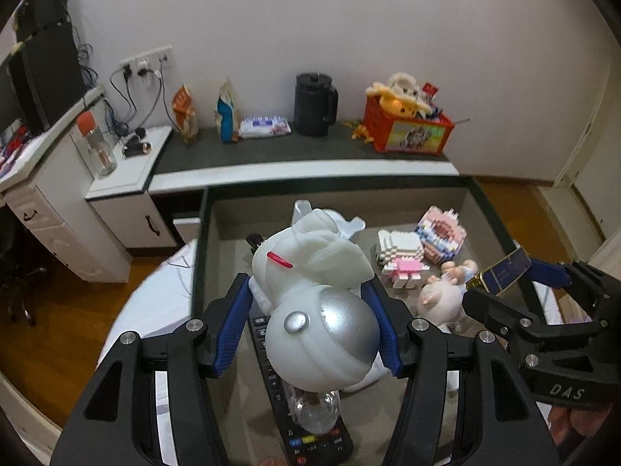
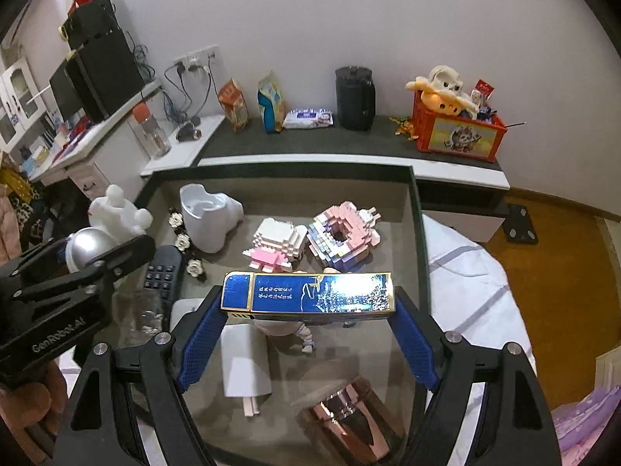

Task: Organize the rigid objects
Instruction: 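Carry the figurine and blue box into the tray and open both grippers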

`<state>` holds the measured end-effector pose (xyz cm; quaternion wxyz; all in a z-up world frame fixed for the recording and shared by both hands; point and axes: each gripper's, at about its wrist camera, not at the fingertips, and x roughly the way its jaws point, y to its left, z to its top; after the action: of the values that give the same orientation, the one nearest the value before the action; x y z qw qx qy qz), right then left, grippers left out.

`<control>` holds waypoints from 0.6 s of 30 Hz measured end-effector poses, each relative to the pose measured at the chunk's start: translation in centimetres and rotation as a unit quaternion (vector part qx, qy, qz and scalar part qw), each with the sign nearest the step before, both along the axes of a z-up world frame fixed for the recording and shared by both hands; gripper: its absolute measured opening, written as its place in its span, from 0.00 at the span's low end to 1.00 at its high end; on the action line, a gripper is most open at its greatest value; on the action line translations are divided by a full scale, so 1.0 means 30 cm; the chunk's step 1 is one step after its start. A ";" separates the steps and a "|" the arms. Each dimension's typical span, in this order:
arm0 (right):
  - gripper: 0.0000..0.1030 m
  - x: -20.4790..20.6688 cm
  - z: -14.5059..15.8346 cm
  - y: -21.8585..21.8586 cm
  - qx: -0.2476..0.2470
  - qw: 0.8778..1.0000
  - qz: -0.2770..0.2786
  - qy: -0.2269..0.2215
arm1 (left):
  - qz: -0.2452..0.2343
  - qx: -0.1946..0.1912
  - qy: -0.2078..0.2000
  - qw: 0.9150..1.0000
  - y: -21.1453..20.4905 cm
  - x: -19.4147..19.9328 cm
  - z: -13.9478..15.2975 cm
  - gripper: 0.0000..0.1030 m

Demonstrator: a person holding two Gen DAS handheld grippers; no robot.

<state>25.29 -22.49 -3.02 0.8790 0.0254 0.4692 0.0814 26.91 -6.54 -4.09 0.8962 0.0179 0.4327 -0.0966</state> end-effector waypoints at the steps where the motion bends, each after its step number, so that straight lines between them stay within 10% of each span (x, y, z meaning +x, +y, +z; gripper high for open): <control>1: 0.80 0.006 -0.010 0.006 -0.004 1.000 0.004 0.002 | 0.000 0.004 0.004 1.000 -0.006 0.009 -0.012 0.58; 10: 0.90 -0.007 -0.014 0.024 -0.031 0.999 0.014 0.002 | 0.016 0.051 -0.006 0.999 -0.019 -0.006 -0.004 0.95; 18: 1.00 -0.073 0.051 0.028 -0.012 1.000 0.014 -0.008 | 0.019 0.066 -0.038 0.997 0.019 -0.103 0.079 1.00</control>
<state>23.09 -21.64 -1.51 0.8816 0.0073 0.4638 0.0879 23.82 -5.97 -1.71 0.9106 0.0721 0.4038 -0.0498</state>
